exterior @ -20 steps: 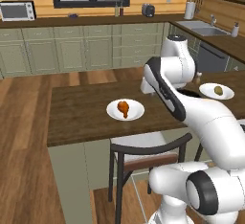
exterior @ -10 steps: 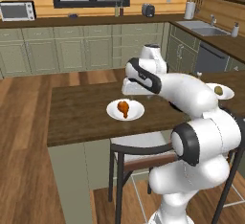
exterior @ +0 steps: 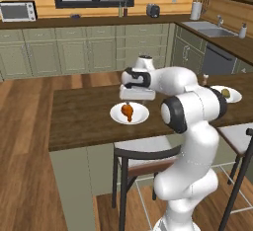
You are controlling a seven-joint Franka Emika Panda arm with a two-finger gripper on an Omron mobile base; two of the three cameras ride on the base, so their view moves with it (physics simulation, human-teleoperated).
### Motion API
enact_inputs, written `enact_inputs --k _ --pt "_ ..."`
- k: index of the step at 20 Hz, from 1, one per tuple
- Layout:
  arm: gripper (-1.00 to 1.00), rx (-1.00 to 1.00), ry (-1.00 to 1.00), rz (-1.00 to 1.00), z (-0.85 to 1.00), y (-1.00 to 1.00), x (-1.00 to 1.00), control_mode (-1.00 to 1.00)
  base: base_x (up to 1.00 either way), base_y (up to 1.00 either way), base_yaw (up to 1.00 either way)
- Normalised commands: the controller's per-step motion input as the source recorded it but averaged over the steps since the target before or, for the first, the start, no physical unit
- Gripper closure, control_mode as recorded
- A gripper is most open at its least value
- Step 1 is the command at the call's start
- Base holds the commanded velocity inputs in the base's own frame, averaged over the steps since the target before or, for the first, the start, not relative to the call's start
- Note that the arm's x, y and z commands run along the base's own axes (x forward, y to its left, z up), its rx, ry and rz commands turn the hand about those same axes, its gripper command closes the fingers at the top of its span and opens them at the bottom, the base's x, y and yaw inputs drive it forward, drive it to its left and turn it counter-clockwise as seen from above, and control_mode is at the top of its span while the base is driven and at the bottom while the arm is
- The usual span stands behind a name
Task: Pick the chicken drumstick and potato from their plates and place them in the bowl. Then put the bowl in the fridge.
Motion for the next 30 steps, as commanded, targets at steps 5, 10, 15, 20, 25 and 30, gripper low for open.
enact_inputs --k 5,10,15,20,25,30 --pt "-1.00 -0.13 0.00 -0.08 -0.70 0.14 0.60 -1.00 0.00 0.00 0.00" --pt "-1.00 -0.13 0.05 -0.04 -0.69 0.00 0.19 -1.00 0.00 0.00 0.00" --pt "-1.00 -0.01 0.04 0.00 -0.40 0.03 0.00 -1.00 0.00 0.00 0.00" --pt "1.00 0.05 0.01 0.00 -0.37 0.00 0.00 -1.00 0.00 0.00 0.00" --pt "1.00 0.01 0.00 -0.01 -0.12 -0.20 0.00 -1.00 0.00 0.00 0.00" --pt "1.00 0.00 -0.20 -0.02 0.20 -0.94 -0.65 -1.00 0.00 0.00 0.00"
